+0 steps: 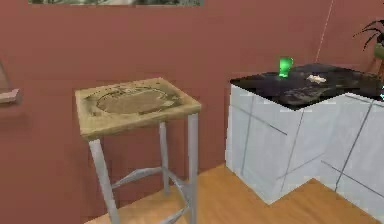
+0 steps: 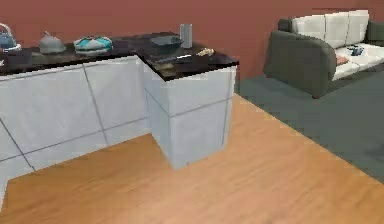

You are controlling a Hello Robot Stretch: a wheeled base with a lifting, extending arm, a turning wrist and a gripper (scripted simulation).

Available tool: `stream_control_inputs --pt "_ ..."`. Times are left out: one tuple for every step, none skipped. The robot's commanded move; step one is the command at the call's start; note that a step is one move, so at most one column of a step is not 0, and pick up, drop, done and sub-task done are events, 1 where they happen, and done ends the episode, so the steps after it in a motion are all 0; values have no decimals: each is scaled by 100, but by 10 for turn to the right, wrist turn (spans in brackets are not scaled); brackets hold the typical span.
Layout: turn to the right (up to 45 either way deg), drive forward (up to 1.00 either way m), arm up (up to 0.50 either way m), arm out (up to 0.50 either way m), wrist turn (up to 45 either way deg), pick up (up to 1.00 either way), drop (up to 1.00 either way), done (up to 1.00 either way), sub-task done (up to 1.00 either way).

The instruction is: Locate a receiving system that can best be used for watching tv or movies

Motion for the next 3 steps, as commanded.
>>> stream_control_inputs --pt "450 0 0 0 0 0 0 0 0" --pt "450 0 0 0 0 0 0 0 0" --pt "450 0 0 0 0 0 0 0 0"
